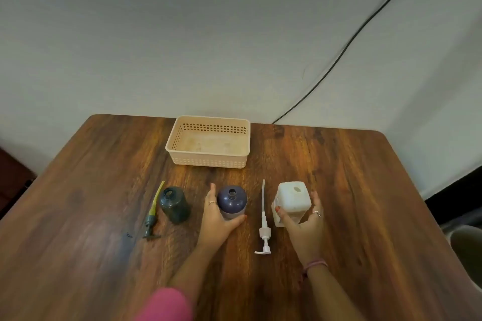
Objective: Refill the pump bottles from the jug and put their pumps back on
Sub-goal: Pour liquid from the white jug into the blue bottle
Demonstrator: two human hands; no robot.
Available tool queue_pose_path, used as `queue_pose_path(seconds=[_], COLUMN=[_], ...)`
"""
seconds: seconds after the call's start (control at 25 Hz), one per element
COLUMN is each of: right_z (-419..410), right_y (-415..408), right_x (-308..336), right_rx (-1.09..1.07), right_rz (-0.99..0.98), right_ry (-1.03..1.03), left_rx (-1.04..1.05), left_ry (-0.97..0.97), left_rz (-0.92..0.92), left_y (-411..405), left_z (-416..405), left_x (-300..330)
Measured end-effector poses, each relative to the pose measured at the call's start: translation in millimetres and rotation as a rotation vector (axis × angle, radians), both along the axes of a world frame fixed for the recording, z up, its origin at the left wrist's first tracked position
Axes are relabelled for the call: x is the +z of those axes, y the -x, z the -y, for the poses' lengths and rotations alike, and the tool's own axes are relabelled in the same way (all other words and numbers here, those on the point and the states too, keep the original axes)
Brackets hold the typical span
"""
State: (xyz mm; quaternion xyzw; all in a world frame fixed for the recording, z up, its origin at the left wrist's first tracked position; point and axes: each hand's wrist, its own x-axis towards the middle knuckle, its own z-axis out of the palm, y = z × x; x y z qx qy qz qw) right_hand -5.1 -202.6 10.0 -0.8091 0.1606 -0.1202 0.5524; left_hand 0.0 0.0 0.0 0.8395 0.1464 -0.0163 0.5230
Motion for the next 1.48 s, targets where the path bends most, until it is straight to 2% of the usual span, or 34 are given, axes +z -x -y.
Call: queue_pose_path(seconds=[0.2, 0.52, 0.84, 1.24, 1.48], right_z=[-2.6, -8.0, -0.2, -2.6, -3.0], right_y=[-8.4, -9.3, -7.2, -21.9, -31.5], right_x=[-10.4, -11.8, -0.4, 99.1, 189.9], right_rx=[0.011, -0.063, -0.035, -0.045, 0.008], right_rz=[0.017, 0.056, 0.062, 0.258, 0.368], right_ry=[-0.101, -0.121, -0.039, 0.053, 0.231], left_rx=[-0.010, -0.004, -0.022, -0.102, -0.172], left_ry=[0.045, 0.103, 0.136, 0.130, 0.124], left_rz=[-0.037, -0.026, 0.108, 0.361, 0.480], left_y=[-5.5, -5.4, -11.6, -14.7, -16.4], left_z=[2.0, -0.5, -5.6, 0.3, 7.5], left_x=[-9.1, -1.0, 34.3, 118.3, 198.6])
